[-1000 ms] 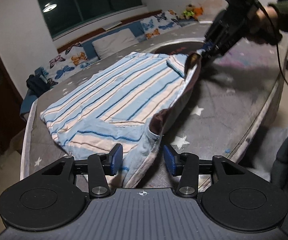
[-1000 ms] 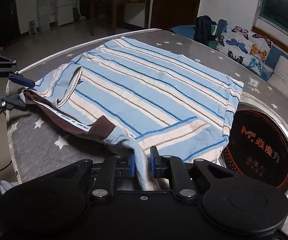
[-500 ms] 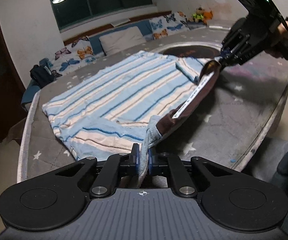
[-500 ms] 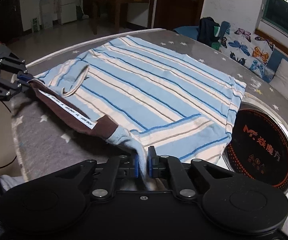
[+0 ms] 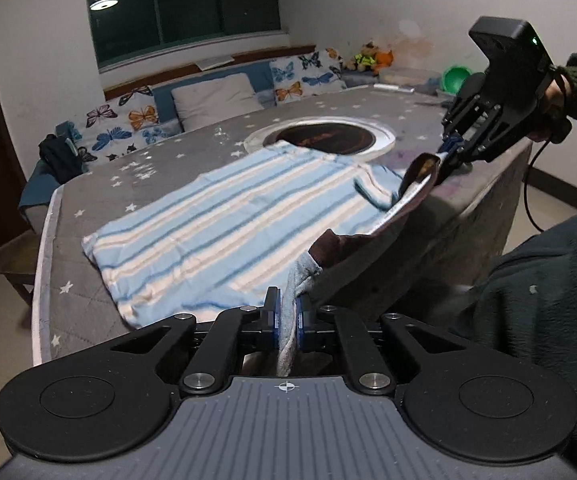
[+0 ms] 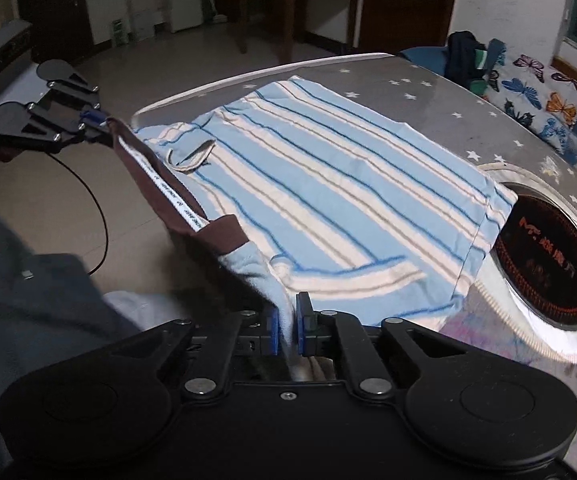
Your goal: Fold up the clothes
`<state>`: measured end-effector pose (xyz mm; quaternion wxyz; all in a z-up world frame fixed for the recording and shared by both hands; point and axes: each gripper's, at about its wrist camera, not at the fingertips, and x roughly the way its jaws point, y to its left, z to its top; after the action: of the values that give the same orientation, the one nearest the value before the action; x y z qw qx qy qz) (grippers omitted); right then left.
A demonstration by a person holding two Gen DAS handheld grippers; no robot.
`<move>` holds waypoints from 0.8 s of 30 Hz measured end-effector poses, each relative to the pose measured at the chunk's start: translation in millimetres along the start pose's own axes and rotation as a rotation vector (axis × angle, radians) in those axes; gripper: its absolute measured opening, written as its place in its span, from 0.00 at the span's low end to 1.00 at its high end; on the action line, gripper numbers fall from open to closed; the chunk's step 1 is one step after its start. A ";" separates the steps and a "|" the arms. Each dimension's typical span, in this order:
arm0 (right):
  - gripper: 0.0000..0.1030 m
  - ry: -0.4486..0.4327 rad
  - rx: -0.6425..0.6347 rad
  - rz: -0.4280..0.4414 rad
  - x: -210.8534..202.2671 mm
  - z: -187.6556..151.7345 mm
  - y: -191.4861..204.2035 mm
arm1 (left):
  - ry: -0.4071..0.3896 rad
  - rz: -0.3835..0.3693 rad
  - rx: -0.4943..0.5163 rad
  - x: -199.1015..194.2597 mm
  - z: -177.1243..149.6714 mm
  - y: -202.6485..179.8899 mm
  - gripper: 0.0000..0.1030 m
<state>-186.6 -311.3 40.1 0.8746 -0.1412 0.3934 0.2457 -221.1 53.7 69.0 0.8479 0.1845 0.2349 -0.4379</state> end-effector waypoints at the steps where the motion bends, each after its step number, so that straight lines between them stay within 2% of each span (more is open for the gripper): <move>1: 0.09 -0.008 -0.002 -0.002 -0.9 3.3 -1.5 | -0.007 0.009 -0.011 0.2 2.3 1.5 0.08; 6: 0.09 -0.053 0.016 -0.032 6.5 25.5 -22.7 | -0.029 0.065 -0.096 23.8 27.7 27.4 0.08; 8: 0.09 -0.065 0.021 -0.044 8.9 30.6 -28.6 | -0.027 0.083 -0.101 34.0 36.7 36.2 0.08; 14: 0.09 -0.102 0.054 -0.090 32.9 69.8 -79.0 | -0.008 0.127 -0.112 81.1 74.3 76.8 0.07; 24: 0.09 -0.101 0.134 -0.151 93.1 108.6 -143.4 | 0.073 0.181 -0.185 164.0 117.8 147.7 0.07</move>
<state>11.2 -354.2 47.9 0.9169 -0.0991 0.3524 0.1590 12.3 -34.0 89.8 0.8883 0.1419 0.2875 -0.3288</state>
